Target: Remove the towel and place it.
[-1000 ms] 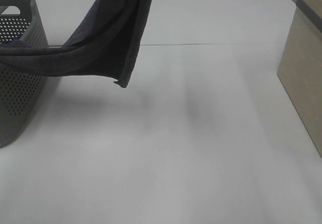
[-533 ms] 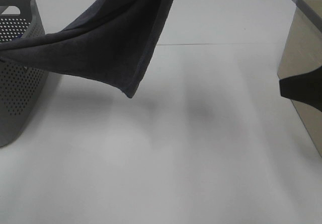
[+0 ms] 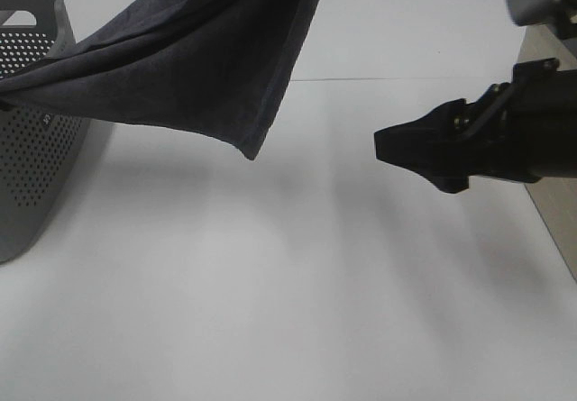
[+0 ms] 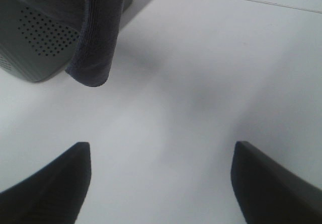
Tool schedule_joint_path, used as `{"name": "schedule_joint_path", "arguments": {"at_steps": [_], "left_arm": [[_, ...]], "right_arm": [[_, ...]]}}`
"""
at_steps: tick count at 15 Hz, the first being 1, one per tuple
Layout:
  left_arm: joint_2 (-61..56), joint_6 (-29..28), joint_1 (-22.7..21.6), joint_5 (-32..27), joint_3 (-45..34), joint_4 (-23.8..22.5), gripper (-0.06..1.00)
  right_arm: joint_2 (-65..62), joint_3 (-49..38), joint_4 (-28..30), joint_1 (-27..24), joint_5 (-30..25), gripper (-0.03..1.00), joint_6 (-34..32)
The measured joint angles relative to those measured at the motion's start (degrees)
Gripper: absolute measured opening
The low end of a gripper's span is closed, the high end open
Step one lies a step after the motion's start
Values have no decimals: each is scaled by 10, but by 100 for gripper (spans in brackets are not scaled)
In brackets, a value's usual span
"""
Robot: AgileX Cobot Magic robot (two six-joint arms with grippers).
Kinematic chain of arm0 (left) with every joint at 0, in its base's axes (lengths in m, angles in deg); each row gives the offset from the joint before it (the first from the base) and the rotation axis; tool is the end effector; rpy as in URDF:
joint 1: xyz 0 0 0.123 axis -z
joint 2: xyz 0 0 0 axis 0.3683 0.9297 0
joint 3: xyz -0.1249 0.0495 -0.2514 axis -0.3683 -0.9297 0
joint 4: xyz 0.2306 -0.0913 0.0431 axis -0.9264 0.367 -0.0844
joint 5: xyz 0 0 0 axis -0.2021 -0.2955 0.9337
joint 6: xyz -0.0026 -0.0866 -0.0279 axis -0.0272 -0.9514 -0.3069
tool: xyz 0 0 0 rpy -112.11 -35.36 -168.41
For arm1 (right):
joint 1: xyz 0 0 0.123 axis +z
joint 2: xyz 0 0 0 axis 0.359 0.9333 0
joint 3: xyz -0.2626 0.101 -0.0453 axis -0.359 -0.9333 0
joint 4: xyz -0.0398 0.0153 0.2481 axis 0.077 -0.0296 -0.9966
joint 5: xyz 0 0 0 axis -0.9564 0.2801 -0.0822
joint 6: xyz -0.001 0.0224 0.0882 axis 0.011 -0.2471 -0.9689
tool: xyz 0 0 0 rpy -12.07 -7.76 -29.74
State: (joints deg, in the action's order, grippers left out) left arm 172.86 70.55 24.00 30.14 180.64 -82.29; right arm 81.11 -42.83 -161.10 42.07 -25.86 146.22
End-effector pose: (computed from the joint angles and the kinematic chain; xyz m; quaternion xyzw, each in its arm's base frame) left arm 0.3038 -0.2910 0.4214 0.5058 0.6966 0.0014 0.5088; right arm 0.1951 0.0959 0.2432 -0.1685 0.8563 0.2016 0.4446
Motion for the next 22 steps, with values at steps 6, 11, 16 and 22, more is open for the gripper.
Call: {"name": "schedule_joint_path", "arguments": {"at_steps": [6,11,16,22], "left_arm": [[0,-7,0,6,0,2,0],[0,-7,0,6,0,2,0],[0,-7,0,6,0,2,0],[0,-7,0,6,0,2,0]], "right_arm": [[95,107,-46,152,168,75,5],[175,168,-48,154,150,75,-12],[267,217,-56,154,150,75,-40],[318,221,-58,154,149,49,-58]]}}
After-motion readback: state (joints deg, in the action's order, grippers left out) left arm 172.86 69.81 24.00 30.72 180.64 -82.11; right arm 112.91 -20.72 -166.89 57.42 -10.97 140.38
